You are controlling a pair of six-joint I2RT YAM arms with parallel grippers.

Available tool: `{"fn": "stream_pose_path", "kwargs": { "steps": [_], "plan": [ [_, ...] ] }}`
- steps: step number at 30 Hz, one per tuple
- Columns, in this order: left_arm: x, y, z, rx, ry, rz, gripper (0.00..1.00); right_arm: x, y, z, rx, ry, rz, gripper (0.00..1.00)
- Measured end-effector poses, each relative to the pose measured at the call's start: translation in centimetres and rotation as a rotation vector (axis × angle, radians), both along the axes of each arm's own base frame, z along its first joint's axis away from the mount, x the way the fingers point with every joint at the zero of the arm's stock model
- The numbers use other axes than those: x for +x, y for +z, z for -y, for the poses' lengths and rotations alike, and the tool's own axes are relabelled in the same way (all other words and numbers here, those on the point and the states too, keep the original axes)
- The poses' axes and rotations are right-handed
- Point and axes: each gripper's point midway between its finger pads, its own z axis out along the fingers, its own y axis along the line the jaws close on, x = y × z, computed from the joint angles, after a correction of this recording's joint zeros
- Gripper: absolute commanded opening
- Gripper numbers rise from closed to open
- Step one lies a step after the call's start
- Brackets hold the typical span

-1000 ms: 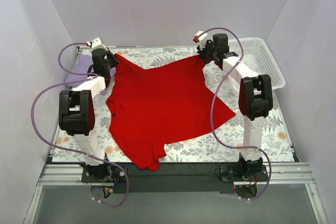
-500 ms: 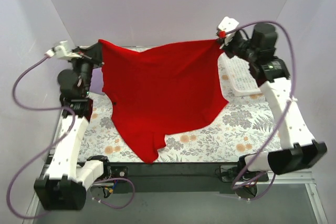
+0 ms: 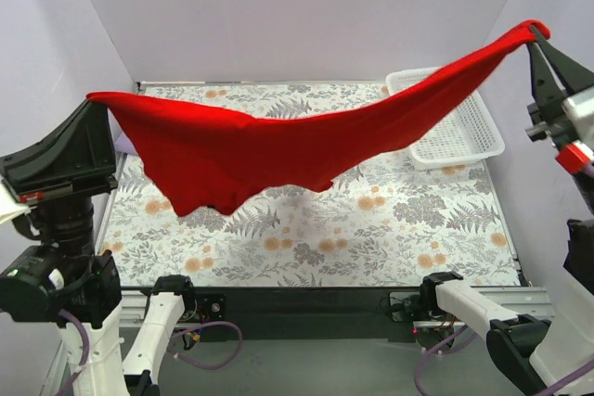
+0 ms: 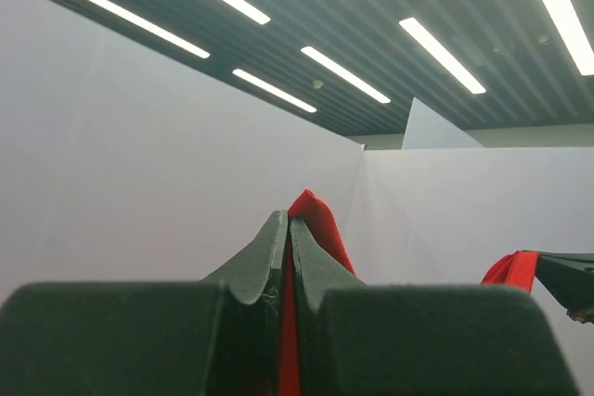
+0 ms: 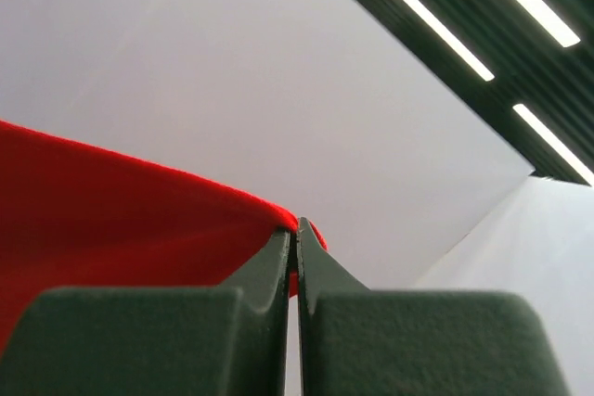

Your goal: Fold and stack the t-shirts

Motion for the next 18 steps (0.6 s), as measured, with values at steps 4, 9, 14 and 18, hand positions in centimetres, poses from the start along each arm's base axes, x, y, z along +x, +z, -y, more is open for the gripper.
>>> {"fn": "stream_pose_path", "kwargs": {
  "steps": [4,9,14,18],
  "plan": [
    [-2.3,2.1,0.2,0.011,-0.005,0.057,0.00,-1.8,1.0,0.6,0.016,-0.006,0.046,0.01],
    [1.5,-0.4,0.1,0.019,0.010,-0.036,0.00,3.6,-3.4,-0.8,-0.012,0.010,-0.100,0.01],
    [12.8,-10.0,-0.2,0.032,0.043,-0.320,0.00,13.6,-14.3,-3.7,-0.060,0.060,-0.406,0.01],
    [22.4,-22.6,-0.5,0.058,0.074,-0.630,0.00,21.2,-26.8,-5.9,-0.099,0.086,-0.706,0.01]
  ]
}}
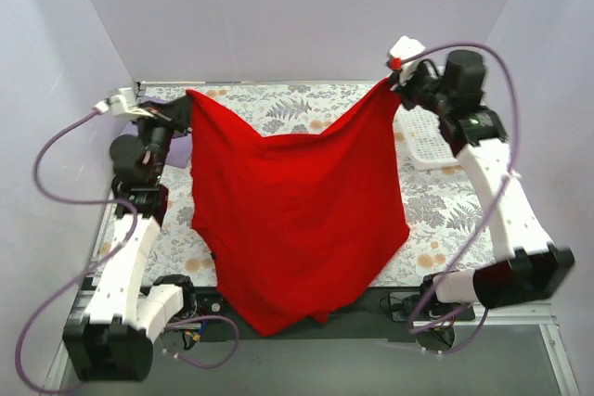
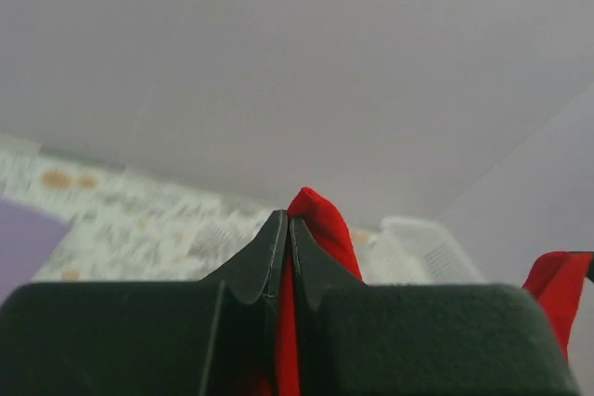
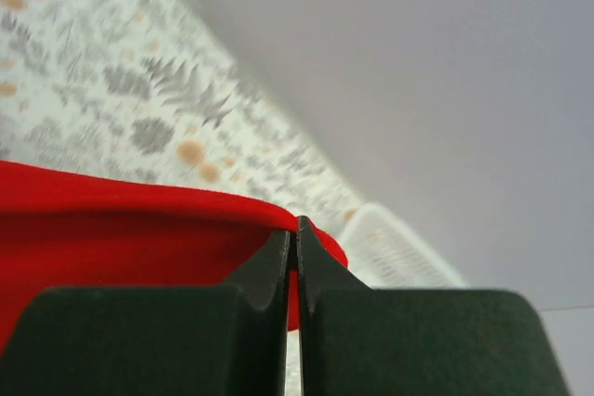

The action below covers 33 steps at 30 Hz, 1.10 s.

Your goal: Fold and stack the t-shirts

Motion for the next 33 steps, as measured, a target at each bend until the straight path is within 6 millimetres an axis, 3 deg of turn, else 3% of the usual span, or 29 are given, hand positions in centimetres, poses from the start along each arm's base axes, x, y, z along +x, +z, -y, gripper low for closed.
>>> {"fn": "stream_pose_path", "kwargs": {
  "steps": [3,5,8,12,15,19,25,33],
  "plan": [
    [5.9,-11.0,-0.4,0.029,0.024,-0.255,0.00,3.9,-9.3,-1.1,-0.032,0.011,-0.199,0.01],
    [8.3,-17.0,-0.5,0.049,0.029,-0.393,0.00,6.2,-15.8,-1.9,-0.053,0.016,-0.309,0.01],
    [11.4,-23.2,-0.6,0.078,0.034,-0.520,0.00,8.6,-23.2,-3.1,-0.088,0.014,-0.420,0.01],
    [15.2,-28.0,-1.0,0.113,0.045,-0.606,0.00,12.2,-31.2,-4.9,-0.133,-0.002,-0.524,0.01],
    [17.9,-28.6,-1.3,0.133,0.062,-0.602,0.00,14.9,-35.1,-5.6,-0.156,-0.040,-0.553,0.01],
    [20.5,-27.8,-1.8,0.155,0.090,-0.567,0.00,17.5,-36.3,-5.7,-0.161,-0.099,-0.541,0.01],
    [21.3,-28.4,-2.4,0.173,0.124,-0.573,0.00,20.3,-33.1,-5.8,-0.131,-0.151,-0.453,0.01],
    [21.2,-27.6,-2.6,0.178,0.132,-0.557,0.00,20.6,-31.8,-5.7,-0.121,-0.161,-0.427,0.01]
  ]
}}
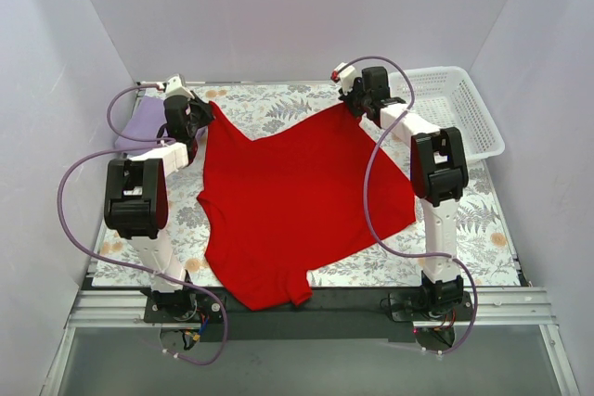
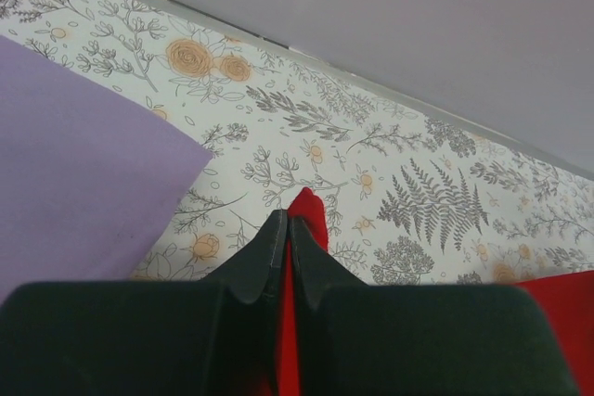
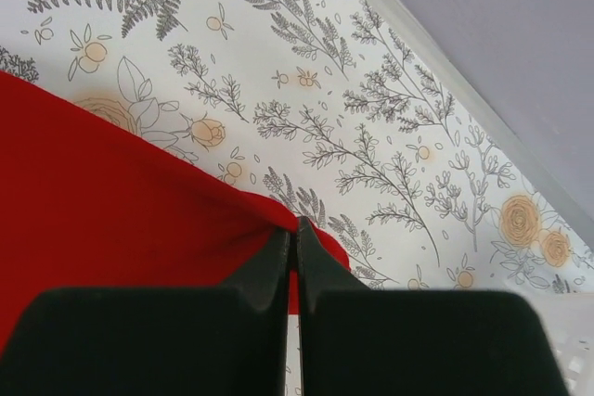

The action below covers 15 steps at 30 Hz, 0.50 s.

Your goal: Fold and stack the t-shirts

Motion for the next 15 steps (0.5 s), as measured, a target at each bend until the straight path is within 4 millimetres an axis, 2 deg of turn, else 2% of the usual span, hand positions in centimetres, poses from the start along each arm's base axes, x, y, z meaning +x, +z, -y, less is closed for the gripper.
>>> {"fn": "stream_pose_path", "kwargs": {
  "steps": [2,3,5,6,7,11,12,13,15],
  "plan": [
    [-0.1,0.5,0.0,0.000,0.000,0.009,0.00,0.0,0.7,0.0,0.002,0.000,0.012,0.01],
    [-0.2,0.6,0.0,0.000,0.000,0.011,0.00,0.0,1.0,0.0,0.003,0.000,0.017,0.05],
    [-0.3,0.6,0.0,0.000,0.000,0.012,0.00,0.0,1.2,-0.1,0.004,-0.001,0.021,0.26],
    [-0.4,0.6,0.0,0.000,0.000,0.011,0.00,0.0,1.2,-0.1,0.005,-0.003,0.020,0.40],
    [-0.4,0.5,0.0,0.000,0.000,0.008,0.00,0.0,1.1,0.0,0.002,-0.006,0.018,0.61],
    [-0.5,0.2,0.0,0.005,0.000,-0.001,0.01,-0.1,0.9,0.4,-0.015,-0.011,0.010,0.77],
    [-0.5,0.2,-0.2,0.009,0.005,-0.004,0.05,-0.2,0.8,0.5,-0.014,-0.010,0.002,0.78],
    [-0.4,0.2,-0.4,0.015,0.015,-0.016,0.25,-0.5,0.8,0.5,-0.011,0.000,-0.011,0.79],
    [-0.1,0.4,-0.7,0.031,0.030,-0.034,0.40,-1.6,1.0,0.8,0.001,0.028,-0.045,0.79]
  ]
}}
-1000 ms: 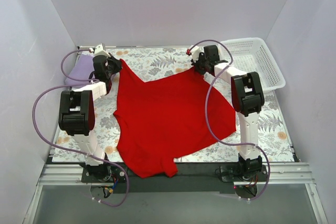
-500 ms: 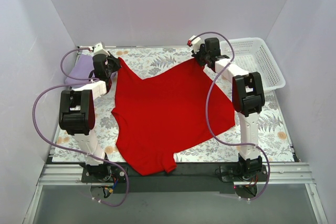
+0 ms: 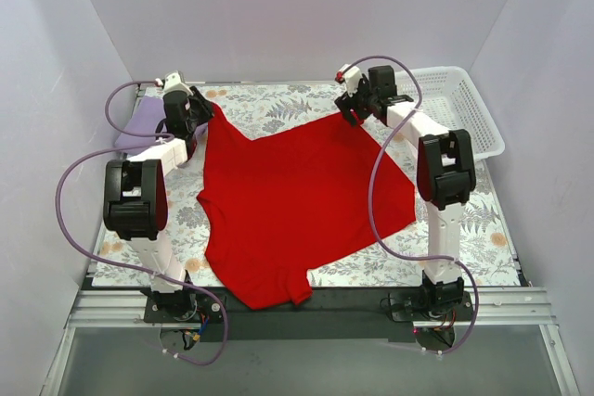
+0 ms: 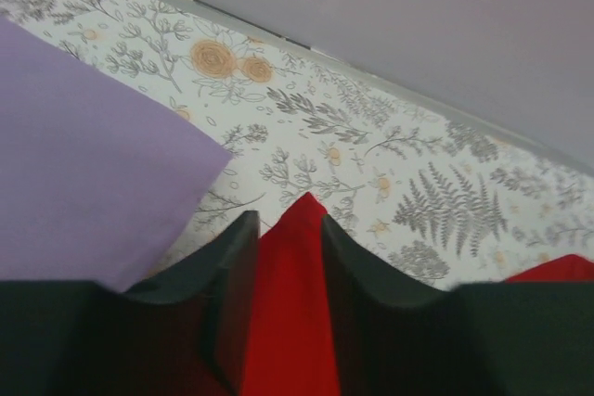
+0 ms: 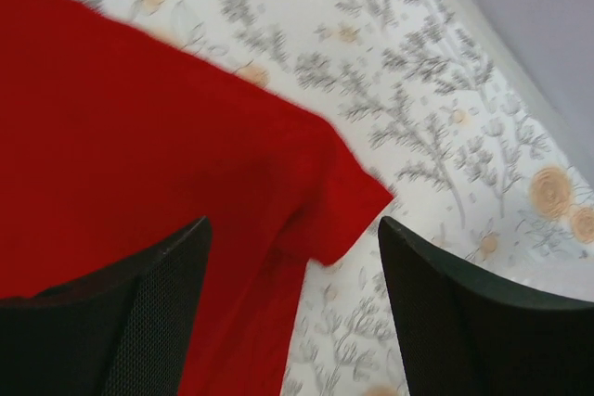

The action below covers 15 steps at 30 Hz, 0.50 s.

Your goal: Fold and stack the t-shirts

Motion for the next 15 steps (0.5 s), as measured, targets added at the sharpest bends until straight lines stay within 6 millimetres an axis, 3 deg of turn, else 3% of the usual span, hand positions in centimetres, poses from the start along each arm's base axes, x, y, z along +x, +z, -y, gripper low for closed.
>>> {"fn": "stream_pose_path", "kwargs": {
  "steps": [3,4,5,7,11,15],
  "plan": [
    [0.6,1.2,-0.3,0.012,0.014,-0.015,0.48,-4.1,1.4,0.8,0.024,0.097,-0.076,0.79],
    [0.6,1.6,-0.3,0.017,0.012,-0.014,0.54,-6.1,2.2,1.0,0.035,0.134,-0.096,0.79],
    [0.4,2.0,-0.4,0.021,0.012,-0.018,0.69,-8.3,3.1,1.5,0.044,0.161,-0.113,0.79],
    [-0.8,2.5,-0.4,0.028,0.010,-0.038,0.72,-12.7,5.0,2.4,0.061,0.205,-0.119,0.80],
    [-6.1,4.7,-0.3,0.022,0.001,-0.043,0.72,-19.8,7.1,4.1,0.092,0.235,-0.117,0.79],
    [-12.9,7.3,-0.3,-0.005,-0.011,0.015,0.72,-23.8,5.0,8.3,0.115,0.131,-0.175,0.76]
  ]
}}
